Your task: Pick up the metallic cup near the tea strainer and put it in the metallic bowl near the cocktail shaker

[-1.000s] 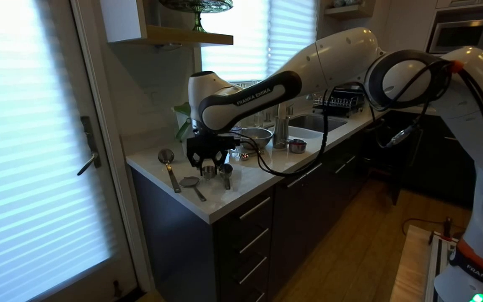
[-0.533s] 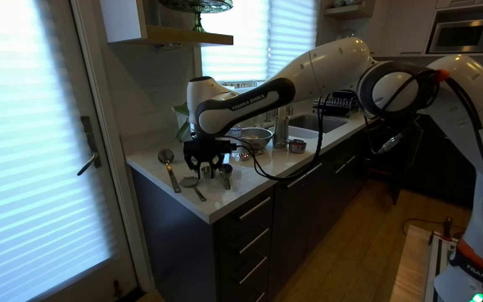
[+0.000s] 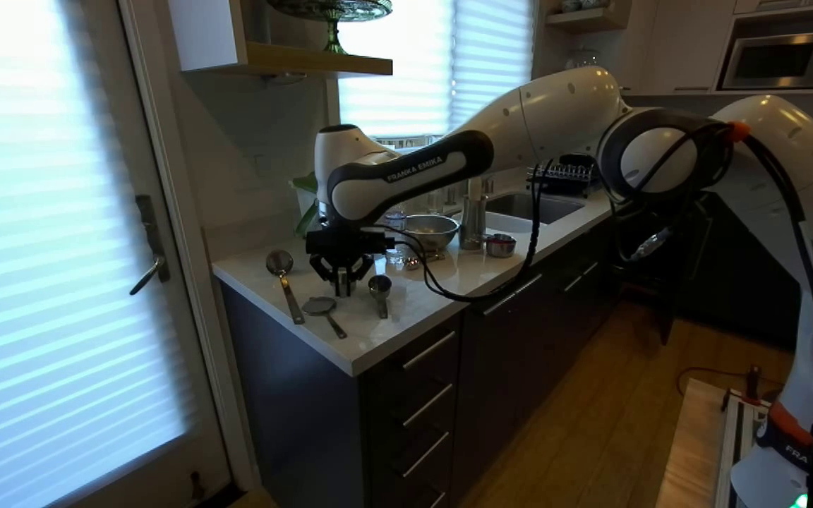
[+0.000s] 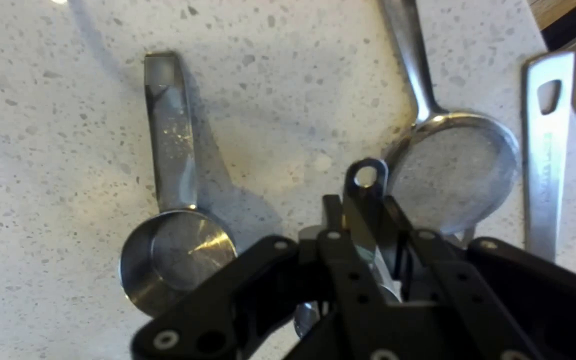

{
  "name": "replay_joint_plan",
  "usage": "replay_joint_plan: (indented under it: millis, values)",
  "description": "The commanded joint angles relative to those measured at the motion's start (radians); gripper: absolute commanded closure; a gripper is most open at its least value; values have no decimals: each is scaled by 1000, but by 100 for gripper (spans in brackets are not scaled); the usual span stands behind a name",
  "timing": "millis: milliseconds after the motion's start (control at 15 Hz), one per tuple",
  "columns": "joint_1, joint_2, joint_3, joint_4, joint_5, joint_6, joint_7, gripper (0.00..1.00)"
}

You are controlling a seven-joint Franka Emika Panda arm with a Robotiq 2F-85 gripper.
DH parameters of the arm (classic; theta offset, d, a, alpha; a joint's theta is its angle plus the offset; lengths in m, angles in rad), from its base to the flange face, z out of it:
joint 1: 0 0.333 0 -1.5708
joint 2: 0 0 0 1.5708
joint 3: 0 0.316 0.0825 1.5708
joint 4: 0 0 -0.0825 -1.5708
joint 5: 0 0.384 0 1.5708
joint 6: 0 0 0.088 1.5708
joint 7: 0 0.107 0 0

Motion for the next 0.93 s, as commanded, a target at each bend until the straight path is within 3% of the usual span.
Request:
replay_joint_plan:
  millis: [0, 467, 867]
  values:
    - [8, -77, 0, -17, 3, -16, 24, 95]
    - [0, -284, -35, -136, 17, -185, 291, 95]
    - [-14, -460, -64, -376, 38, -250, 519, 95]
